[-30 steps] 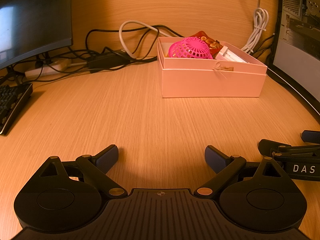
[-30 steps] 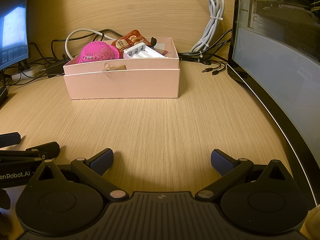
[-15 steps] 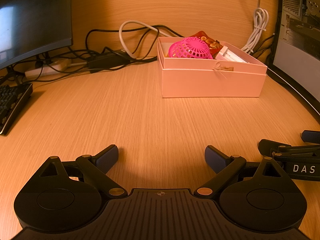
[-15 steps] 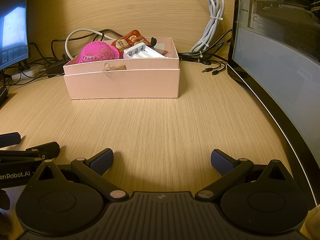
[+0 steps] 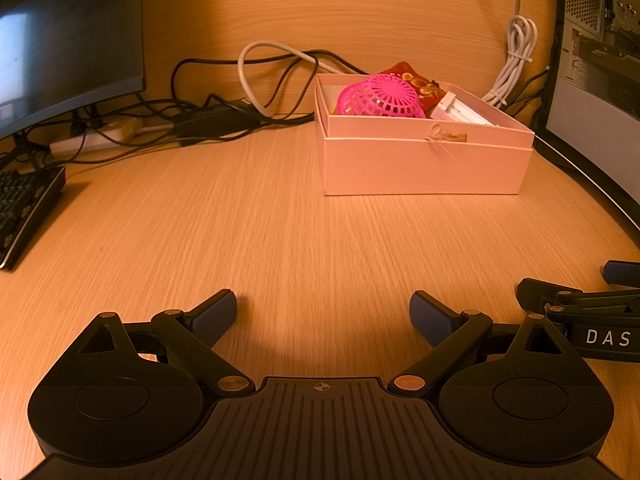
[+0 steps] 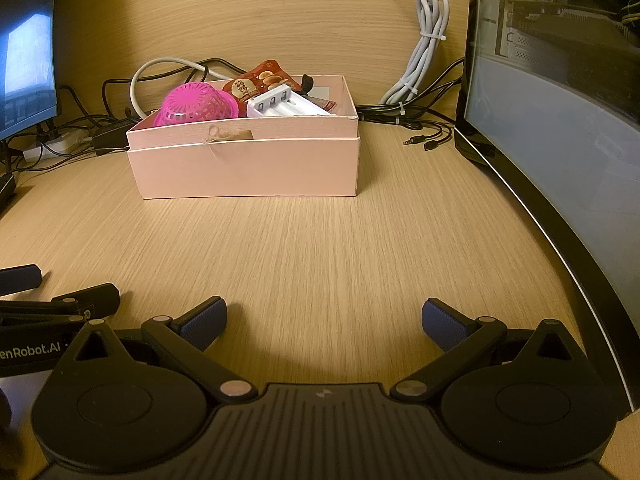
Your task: Organize objects
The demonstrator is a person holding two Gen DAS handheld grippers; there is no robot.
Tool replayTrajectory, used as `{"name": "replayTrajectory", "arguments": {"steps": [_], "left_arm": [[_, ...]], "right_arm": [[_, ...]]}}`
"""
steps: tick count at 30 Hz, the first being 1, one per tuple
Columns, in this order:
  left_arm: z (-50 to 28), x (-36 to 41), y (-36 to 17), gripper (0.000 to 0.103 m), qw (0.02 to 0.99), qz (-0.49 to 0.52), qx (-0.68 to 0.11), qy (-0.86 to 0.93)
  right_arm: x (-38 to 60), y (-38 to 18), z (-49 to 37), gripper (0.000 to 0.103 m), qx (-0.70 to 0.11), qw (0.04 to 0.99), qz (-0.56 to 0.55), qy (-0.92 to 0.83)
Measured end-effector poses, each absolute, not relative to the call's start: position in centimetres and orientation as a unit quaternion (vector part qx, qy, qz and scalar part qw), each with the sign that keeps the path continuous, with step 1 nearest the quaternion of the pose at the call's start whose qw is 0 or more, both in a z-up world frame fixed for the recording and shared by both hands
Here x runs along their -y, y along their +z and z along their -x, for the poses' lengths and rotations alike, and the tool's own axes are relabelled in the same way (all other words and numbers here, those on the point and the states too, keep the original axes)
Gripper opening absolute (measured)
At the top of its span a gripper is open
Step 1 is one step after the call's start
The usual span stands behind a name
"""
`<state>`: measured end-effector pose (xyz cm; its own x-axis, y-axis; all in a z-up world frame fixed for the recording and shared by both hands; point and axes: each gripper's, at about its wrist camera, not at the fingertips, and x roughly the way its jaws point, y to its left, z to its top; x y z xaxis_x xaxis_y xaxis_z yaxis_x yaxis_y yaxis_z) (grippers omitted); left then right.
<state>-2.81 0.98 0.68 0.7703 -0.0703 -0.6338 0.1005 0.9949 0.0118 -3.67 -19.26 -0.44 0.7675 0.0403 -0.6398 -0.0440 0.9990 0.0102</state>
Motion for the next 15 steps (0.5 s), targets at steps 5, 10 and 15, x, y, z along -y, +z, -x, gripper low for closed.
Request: {"name": "replayTrajectory", "arguments": {"steps": [5, 10, 15], "left_arm": [[2.84, -0.97, 0.68, 0.098, 0.941, -0.023, -0.336, -0.045], [2.78, -1.05, 0.63, 0.098, 0.940, -0.022, -0.336, -0.048], [2.70, -1.05, 0.62, 0.098, 0.940, -0.023, -0.335, -0.054]], "right_arm": [[19.25, -0.45, 3.67, 0.103, -0.340, 0.940, 0.003, 0.022], [19.25, -0.45, 3.68, 0.103, -0.340, 0.940, 0.003, 0.022], [19.27, -0.45, 3.68, 0.103, -0.340, 0.940, 0.003, 0.023]]}}
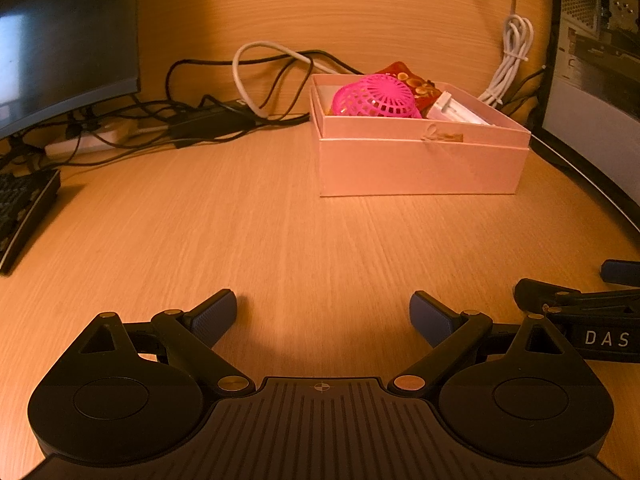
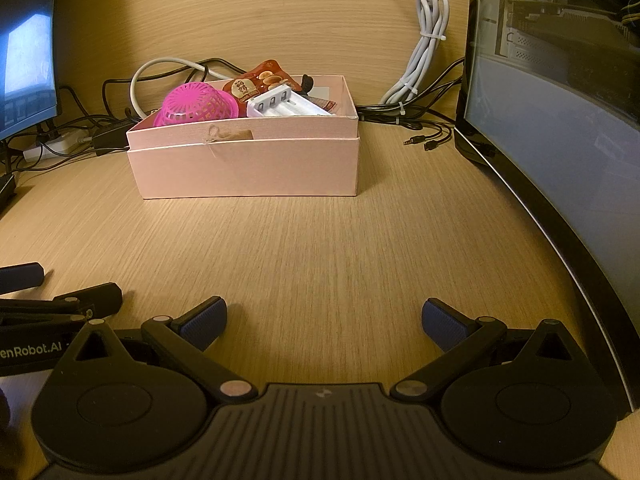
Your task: Organize objects
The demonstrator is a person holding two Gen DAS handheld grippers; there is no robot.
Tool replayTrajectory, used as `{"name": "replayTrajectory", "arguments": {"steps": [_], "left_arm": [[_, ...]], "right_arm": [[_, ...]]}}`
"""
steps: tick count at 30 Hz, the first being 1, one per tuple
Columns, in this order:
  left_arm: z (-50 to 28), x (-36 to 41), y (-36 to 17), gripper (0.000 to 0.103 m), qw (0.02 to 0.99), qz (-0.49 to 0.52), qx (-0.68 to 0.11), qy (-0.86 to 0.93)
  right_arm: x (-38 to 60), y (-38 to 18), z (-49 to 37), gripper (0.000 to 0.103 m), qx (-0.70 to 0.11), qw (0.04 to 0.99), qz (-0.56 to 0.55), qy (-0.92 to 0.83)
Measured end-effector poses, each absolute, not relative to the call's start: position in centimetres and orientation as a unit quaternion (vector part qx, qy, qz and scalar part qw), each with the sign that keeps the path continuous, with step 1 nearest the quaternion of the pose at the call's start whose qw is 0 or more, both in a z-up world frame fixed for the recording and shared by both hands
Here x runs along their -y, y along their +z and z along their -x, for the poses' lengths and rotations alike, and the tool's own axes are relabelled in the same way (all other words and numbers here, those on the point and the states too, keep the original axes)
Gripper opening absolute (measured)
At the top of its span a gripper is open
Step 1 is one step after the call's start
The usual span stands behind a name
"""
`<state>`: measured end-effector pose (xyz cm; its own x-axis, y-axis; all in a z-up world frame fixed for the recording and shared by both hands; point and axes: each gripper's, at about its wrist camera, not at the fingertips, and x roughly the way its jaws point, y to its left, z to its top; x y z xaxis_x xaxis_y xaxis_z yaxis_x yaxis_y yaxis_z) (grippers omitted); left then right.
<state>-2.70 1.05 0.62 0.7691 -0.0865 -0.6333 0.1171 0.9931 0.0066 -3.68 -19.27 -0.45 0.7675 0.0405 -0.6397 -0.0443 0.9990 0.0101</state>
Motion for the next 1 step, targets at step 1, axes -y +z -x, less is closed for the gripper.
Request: {"name": "replayTrajectory", "arguments": {"steps": [1], "left_arm": [[2.70, -1.07, 0.63, 0.097, 0.940, -0.022, -0.335, -0.055]], "right_arm": [[19.27, -0.45, 3.68, 0.103, -0.340, 0.940, 0.003, 0.023]]}}
